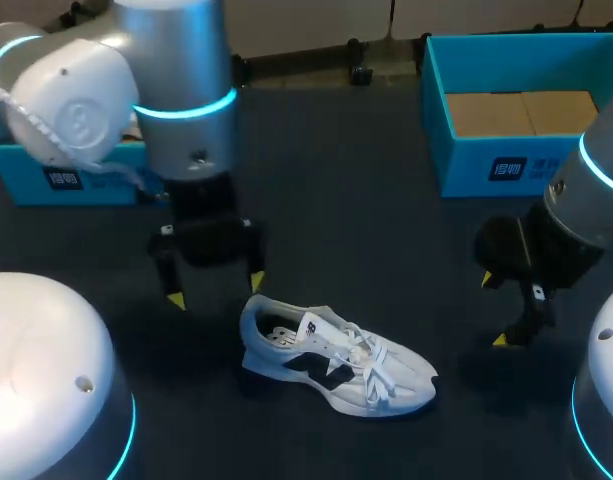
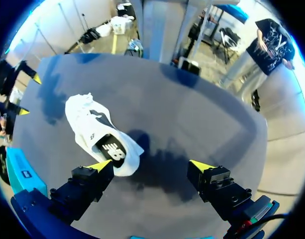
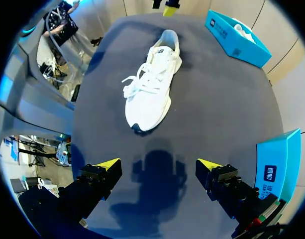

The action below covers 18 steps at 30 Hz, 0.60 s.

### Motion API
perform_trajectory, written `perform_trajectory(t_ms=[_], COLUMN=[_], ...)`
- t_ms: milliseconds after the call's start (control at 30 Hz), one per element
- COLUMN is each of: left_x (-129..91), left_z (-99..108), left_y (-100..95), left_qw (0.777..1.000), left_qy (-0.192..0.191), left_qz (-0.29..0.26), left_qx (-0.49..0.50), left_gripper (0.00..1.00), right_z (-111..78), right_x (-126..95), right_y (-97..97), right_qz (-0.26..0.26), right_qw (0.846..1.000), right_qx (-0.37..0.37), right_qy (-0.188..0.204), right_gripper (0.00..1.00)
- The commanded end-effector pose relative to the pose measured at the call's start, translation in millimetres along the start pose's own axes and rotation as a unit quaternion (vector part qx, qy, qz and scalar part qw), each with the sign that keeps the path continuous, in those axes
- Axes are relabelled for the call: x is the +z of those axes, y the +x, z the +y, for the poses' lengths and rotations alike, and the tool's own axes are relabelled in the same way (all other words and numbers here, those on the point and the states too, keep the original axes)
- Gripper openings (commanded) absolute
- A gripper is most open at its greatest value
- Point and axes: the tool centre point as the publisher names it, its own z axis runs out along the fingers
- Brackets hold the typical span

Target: Take the shoe out of the shoebox, open the shoe tongue, remove and reinsert the insole, then place the shoe into the shoebox

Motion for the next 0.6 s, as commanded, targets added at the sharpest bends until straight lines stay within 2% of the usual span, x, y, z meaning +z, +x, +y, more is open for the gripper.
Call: perform_trajectory(t_ms=[33, 300, 367, 433, 600], left_x=[0, 12, 17, 20, 20], left_z=[4, -14, -9, -4, -4], left_y=[26.1, 41.4, 48.7, 55.5, 55.5], left_qw=[0.988, 0.965, 0.951, 0.944, 0.944], left_qy=[0.031, 0.056, 0.092, 0.112, 0.112], left_qz=[-0.147, -0.235, -0.269, -0.286, -0.286], left_qx=[-0.023, -0.103, -0.123, -0.122, -0.122], left_gripper=[1.00, 1.00, 1.00, 1.00, 1.00], right_z=[-0.6, -0.6, -0.6, -0.6, -0.6], right_x=[1, 1, 1, 1, 1], right_y=[1.2, 1.2, 1.2, 1.2, 1.2], right_qz=[-0.001, -0.001, -0.001, -0.001, -0.001], right_qw=[1.000, 1.000, 1.000, 1.000, 1.000], right_qx=[0.000, 0.000, 0.000, 0.000, 0.000], right_qy=[0.000, 0.000, 0.000, 0.000, 0.000], right_gripper=[1.00, 1.00, 1.00, 1.00, 1.00])
